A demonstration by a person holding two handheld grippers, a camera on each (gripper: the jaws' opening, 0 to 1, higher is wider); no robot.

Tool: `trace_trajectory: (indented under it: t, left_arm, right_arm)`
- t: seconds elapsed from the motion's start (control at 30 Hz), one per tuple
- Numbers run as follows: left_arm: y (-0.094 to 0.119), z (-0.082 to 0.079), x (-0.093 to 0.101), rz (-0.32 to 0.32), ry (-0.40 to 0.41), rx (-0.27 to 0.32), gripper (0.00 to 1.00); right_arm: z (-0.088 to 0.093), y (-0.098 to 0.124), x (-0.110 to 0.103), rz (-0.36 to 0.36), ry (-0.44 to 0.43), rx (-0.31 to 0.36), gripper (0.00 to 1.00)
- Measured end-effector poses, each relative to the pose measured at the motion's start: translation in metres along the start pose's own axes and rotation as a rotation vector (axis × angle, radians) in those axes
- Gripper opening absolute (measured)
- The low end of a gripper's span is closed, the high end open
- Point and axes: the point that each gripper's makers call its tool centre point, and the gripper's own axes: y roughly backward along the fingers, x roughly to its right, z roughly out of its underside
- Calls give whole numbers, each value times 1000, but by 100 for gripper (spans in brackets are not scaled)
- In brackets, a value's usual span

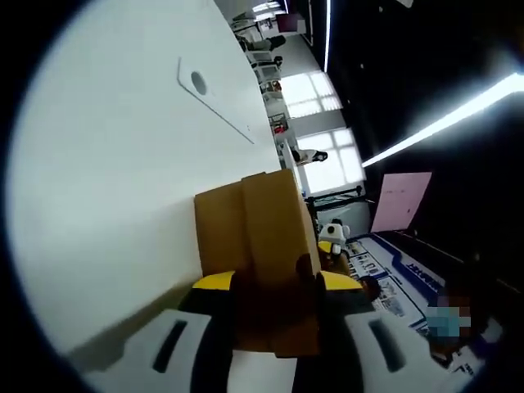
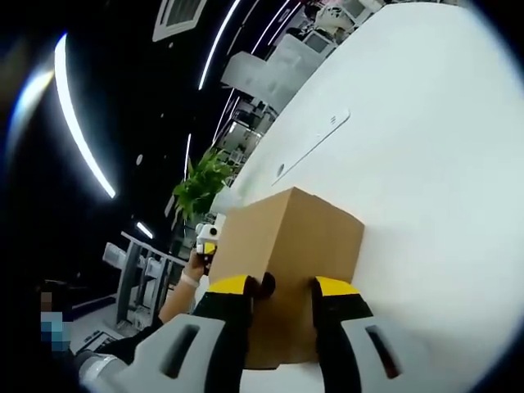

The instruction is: Operate the shoe box by opening the lid, removing the specified soft item, and placing it in the target area until the item is outside and the box remains undamaged.

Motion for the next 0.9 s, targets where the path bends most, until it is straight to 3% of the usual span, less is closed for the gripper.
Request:
trace_trajectory:
  t: [0.9]
  left_arm:
    - [7,27,5,15,-13,14,38]
  right_arm:
    - [-7,-6,-2,5,19,12,29]
